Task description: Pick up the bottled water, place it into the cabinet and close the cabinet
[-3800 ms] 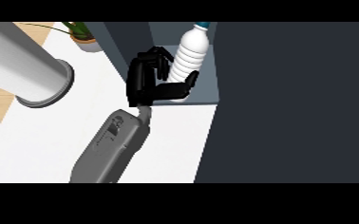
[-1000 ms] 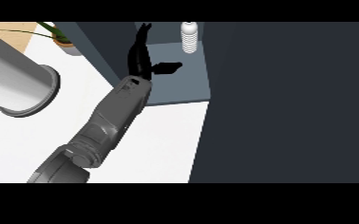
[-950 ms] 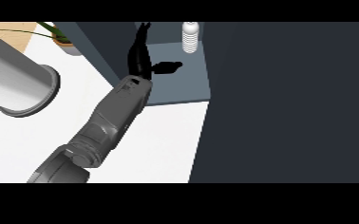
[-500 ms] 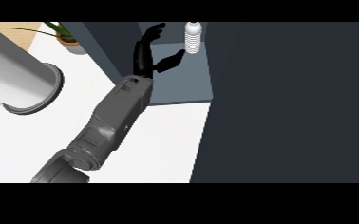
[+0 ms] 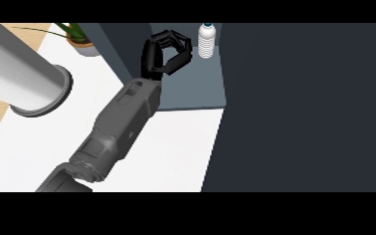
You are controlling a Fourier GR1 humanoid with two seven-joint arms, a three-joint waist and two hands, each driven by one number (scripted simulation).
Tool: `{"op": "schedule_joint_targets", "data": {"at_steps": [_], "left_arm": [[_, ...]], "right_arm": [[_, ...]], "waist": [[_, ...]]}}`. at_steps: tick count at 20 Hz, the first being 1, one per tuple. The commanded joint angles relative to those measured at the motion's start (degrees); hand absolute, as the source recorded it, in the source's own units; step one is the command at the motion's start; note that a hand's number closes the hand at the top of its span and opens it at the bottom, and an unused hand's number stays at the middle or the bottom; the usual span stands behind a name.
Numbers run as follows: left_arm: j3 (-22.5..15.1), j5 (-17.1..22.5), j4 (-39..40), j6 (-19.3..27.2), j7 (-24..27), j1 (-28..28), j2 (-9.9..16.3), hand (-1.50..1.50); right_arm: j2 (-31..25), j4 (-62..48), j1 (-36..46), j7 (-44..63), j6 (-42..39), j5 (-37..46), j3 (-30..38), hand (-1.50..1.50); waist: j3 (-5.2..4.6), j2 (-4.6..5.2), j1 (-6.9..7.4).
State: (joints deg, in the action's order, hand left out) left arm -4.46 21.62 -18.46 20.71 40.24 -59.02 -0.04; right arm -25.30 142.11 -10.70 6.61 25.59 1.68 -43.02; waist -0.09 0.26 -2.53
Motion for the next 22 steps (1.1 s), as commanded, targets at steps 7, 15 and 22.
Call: {"op": "schedule_joint_targets", "data": {"at_steps": [7,15,22], "left_arm": [[-8.64,8.61,-14.67,-13.34,-5.11,11.1,0.04,1.5],[-12.15,7.66,-41.32,-10.45,-12.68,26.84,1.24,1.5],[-17.31,7.96,-61.51,-12.75,-13.89,49.04,6.59,1.5]], "right_arm": [[-2.89,6.25,-2.94,3.21,2.18,5.53,-0.3,-1.5],[-5.56,5.45,-4.71,0.96,1.81,4.55,-0.17,-1.5],[-7.72,7.57,-1.24,4.43,0.12,1.27,3.21,1.5]], "waist": [[0.04,-1.14,1.45],[0.12,-1.32,3.76],[0.08,-0.85,3.92]]}}
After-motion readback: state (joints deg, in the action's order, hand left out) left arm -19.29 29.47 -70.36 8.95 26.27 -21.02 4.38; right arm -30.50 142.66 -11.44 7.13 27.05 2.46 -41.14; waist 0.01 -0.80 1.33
